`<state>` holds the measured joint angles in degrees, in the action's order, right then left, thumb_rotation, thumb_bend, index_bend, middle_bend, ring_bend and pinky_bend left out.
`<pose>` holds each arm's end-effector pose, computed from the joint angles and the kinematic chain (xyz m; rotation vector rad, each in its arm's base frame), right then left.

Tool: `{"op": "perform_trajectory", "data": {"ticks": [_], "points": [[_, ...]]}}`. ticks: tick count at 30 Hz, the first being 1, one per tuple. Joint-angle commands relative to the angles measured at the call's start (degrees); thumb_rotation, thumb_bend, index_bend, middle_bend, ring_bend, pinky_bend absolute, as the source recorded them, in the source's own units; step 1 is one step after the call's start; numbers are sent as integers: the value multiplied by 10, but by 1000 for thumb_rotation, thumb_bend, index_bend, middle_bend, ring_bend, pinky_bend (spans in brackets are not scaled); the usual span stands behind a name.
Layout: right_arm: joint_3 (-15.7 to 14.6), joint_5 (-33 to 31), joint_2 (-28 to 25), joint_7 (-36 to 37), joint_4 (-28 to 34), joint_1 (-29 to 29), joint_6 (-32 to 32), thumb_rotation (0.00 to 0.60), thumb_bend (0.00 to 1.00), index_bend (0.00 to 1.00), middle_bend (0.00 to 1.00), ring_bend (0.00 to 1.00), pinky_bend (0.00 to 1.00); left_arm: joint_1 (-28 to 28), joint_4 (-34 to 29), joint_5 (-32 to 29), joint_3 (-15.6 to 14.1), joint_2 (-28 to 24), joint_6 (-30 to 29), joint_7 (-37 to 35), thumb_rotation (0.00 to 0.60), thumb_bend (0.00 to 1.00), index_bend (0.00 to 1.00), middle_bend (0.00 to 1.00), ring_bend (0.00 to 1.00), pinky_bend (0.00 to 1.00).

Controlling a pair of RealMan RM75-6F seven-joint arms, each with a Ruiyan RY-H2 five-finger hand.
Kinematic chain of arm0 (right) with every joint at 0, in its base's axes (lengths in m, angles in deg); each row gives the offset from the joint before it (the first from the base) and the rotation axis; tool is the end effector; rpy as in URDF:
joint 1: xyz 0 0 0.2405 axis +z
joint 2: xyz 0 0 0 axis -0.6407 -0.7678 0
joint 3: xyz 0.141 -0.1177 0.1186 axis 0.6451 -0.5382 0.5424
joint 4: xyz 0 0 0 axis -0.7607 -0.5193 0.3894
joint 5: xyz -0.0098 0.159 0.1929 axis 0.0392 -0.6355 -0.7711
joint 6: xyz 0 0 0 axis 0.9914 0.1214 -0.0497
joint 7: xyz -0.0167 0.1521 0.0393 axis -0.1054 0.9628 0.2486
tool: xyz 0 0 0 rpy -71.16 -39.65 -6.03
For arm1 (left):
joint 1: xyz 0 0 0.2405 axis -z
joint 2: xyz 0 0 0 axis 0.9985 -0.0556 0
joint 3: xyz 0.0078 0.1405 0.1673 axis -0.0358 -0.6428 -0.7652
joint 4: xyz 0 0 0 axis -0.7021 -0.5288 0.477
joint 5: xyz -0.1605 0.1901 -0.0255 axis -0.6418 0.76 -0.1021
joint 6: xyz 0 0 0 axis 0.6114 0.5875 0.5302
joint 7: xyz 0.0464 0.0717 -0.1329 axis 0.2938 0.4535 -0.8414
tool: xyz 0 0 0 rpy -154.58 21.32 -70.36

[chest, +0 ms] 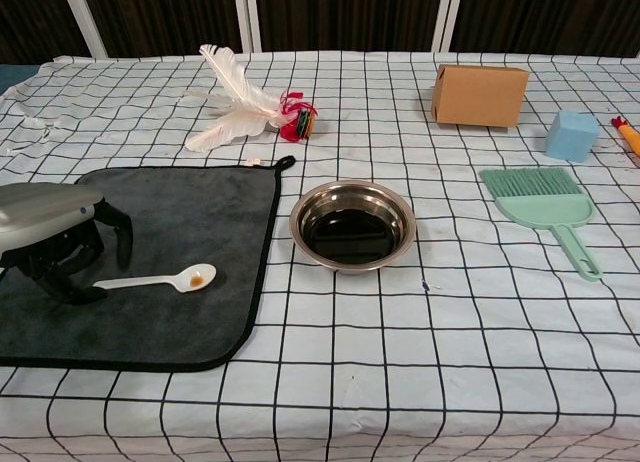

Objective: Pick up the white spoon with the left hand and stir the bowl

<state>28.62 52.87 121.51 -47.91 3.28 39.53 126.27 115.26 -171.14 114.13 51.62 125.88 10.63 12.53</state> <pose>-0.3131 -0.1603 0.1164 1.3256 -0.8627 0.8216 -0.1535 0.2385 -0.0612 -1.8102 -1.0537 -0.5924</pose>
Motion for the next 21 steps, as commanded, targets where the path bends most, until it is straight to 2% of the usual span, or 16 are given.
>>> {"op": "perform_trajectory", "data": {"ticks": [1,21], "points": [[1,0,-1,1,0,-1,1,600,221,0,113,186,256,4,4,-5,0,5,-1,2,600,314,479,834,803,817],[6,-1,0,3,-2,-3,-6,600,222,0,113,186,256,25,10,-33,-10,14,0,10,600,382,482,836,805,817]]}}
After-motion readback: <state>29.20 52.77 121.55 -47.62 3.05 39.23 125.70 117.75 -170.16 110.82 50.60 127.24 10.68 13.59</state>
